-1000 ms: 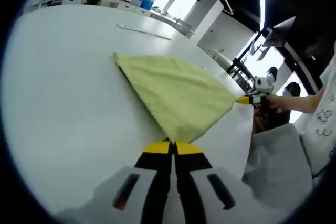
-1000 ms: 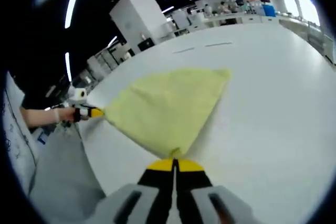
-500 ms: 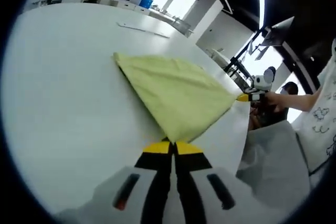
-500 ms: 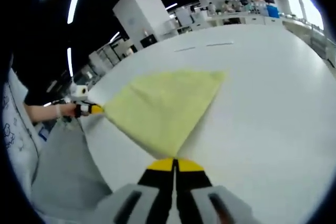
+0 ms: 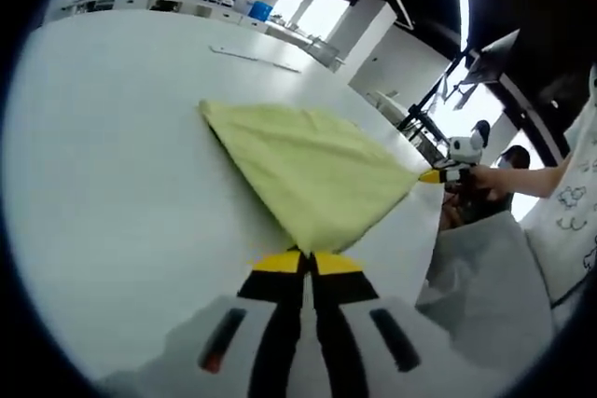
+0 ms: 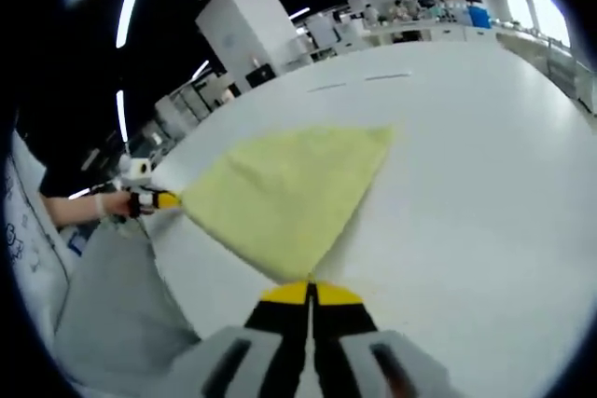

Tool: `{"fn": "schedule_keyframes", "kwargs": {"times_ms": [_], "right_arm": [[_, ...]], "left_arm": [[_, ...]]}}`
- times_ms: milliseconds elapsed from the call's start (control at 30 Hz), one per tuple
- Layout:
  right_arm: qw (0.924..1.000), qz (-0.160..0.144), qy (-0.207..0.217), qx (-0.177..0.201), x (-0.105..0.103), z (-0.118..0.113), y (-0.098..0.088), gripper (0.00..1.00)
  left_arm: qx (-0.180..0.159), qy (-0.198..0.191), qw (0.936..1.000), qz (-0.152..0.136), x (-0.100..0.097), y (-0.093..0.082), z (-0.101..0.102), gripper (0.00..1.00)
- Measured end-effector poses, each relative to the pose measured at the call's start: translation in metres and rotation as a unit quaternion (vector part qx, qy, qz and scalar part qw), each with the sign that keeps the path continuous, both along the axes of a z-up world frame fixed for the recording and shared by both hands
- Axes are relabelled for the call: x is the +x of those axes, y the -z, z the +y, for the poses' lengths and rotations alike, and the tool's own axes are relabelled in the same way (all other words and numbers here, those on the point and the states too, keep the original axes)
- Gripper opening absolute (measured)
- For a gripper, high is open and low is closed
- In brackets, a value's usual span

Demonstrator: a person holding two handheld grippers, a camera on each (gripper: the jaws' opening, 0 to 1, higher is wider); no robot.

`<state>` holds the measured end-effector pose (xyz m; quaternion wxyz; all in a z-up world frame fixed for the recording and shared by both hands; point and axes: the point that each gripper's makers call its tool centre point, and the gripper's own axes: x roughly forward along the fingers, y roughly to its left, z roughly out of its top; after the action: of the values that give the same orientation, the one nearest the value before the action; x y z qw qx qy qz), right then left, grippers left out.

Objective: Fold the garment on the visible template until the final outline fits inside the template.

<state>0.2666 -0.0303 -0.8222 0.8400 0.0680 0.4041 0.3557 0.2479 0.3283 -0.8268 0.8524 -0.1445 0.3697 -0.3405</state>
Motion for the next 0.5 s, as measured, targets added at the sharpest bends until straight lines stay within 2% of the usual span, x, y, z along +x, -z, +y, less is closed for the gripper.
{"fn": "schedule_keyframes", "kwargs": {"times_ms": [33,100,167,233,300,367,433,500], "right_arm": [[1.0,-0.001,0.002,0.002,0.0,-0.001,-0.002,0.02],[0.9999,-0.012,0.007,0.006,0.003,-0.004,-0.008,0.19],[0.9993,-0.035,0.011,0.001,0.006,-0.006,-0.015,0.4],[0.9987,-0.049,0.015,-0.002,0.006,-0.007,-0.025,0.56],[0.9975,-0.068,0.009,-0.017,0.008,-0.011,-0.026,0.65],[0.9975,-0.067,0.008,-0.017,0.005,-0.009,-0.027,0.71],[0.9967,-0.077,0.004,-0.026,0.004,-0.009,-0.028,0.85],[0.9957,-0.088,0.007,-0.03,0.004,-0.007,-0.029,1.0]], "left_arm": [[0.003,0.001,1.0,0.001,-0.002,-0.002,0.001,0.06],[0.007,0.002,0.9999,-0.014,-0.002,-0.01,0.003,0.21],[0.013,0.0,0.9994,-0.033,-0.002,-0.019,0.004,0.41],[0.025,0.004,0.9986,-0.047,-0.002,-0.025,0.007,0.57],[0.031,0.004,0.9983,-0.05,-0.003,-0.027,0.007,0.76],[0.046,-0.002,0.9979,-0.047,-0.006,-0.03,0.007,0.97],[0.061,0.011,0.9966,-0.054,-0.011,-0.032,0.008,0.97],[0.062,0.007,0.9967,-0.052,-0.012,-0.032,0.009,0.99]]}}
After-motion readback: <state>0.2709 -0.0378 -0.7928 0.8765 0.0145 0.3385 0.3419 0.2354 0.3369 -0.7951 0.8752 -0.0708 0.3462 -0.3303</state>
